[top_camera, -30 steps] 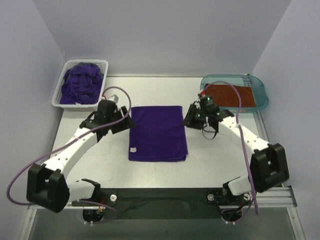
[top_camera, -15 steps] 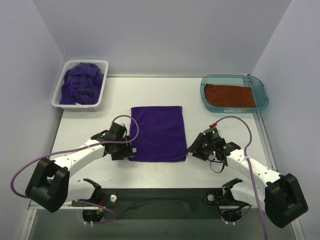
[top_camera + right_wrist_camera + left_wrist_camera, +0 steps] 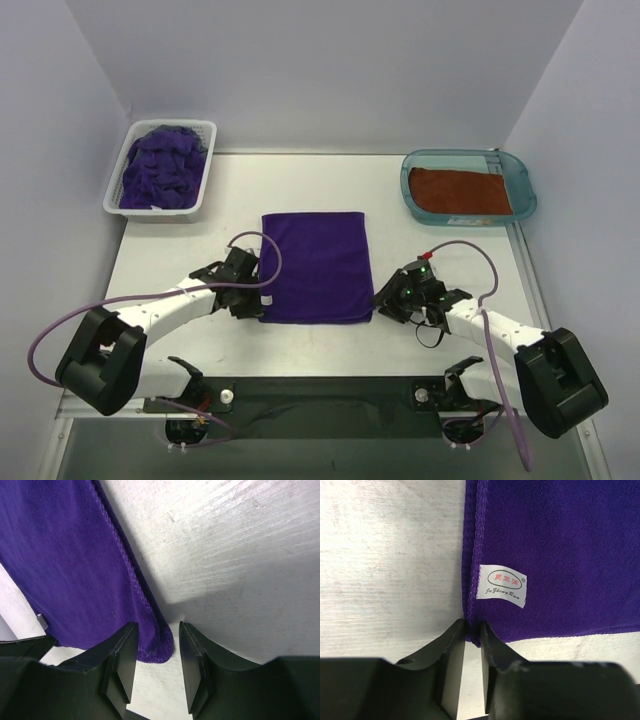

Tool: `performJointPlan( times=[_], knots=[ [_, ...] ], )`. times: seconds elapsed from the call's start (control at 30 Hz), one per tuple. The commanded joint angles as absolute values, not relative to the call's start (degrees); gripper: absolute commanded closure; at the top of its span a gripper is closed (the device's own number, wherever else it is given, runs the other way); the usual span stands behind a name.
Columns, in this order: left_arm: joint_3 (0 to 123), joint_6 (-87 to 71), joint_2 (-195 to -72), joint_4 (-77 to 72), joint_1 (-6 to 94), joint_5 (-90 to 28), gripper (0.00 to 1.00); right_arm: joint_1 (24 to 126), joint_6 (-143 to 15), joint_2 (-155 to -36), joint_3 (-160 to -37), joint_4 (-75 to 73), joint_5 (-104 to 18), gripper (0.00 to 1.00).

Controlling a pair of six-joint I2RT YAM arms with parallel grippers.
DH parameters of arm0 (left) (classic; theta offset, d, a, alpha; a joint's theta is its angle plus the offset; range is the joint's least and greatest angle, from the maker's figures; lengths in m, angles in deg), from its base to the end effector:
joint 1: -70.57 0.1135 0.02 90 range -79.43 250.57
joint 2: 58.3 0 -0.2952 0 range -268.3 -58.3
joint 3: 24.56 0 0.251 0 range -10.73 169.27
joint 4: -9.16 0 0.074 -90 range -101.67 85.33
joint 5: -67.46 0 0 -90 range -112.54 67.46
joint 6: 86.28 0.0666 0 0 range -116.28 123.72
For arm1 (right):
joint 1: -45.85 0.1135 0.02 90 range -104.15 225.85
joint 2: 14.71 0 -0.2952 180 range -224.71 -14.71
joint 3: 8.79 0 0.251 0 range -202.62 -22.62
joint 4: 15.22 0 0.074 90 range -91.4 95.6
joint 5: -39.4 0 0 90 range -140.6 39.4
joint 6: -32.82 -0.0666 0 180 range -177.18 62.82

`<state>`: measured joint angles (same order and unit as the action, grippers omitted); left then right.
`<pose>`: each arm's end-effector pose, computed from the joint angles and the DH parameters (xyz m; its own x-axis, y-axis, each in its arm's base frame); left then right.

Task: Fold and stack the towels
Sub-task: Fold the towel

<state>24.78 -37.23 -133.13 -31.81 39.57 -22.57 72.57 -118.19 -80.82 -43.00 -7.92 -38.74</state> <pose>0.1932 -0.1162 0.1615 -0.9312 -0.2051 -0.3013 -0.1259 0.9568 -0.2621 0.1916 0.1118 0.1628 -0.7829 0.5643 -0.2620 0.2116 0.6375 0.7408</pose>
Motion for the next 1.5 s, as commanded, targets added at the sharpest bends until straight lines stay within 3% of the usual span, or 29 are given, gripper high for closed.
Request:
performJointPlan(
  times=[0.0, 0.13, 0.4, 0.63, 0.93, 1.47],
  knots=[
    [24.07, -38.03, -133.1, -29.63, 38.93, -22.54, 0.72, 73.01, -119.41, -81.86, -42.75, -10.27, -38.56, 0.62],
    [23.72, -38.47, -133.01, -29.11, 38.85, -24.3, 0.8, 73.18, -119.58, -81.16, -42.75, -9.48, -38.56, 0.67],
    [23.81, -38.73, -132.92, -28.66, 38.67, -25.44, 0.84, 73.45, -119.14, -81.42, -43.89, -8.16, -37.59, 0.78],
    [23.9, -39.34, -131.34, -28.84, 38.76, -26.58, 0.87, 73.8, -119.23, -79.14, -45.55, -5.62, -36.72, 1.0],
    [24.6, -40.22, -128.44, -32.0, 39.37, -27.19, 0.91, 73.89, -120.1, -72.55, -50.83, 2.73, -34.35, 1.0],
    [15.64, -43.3, -126.33, -28.67, 45.17, -31.85, 0.89, 73.54, -123.36, -75.88, -36.86, -3.06, -32.58, 1.0]
  ],
)
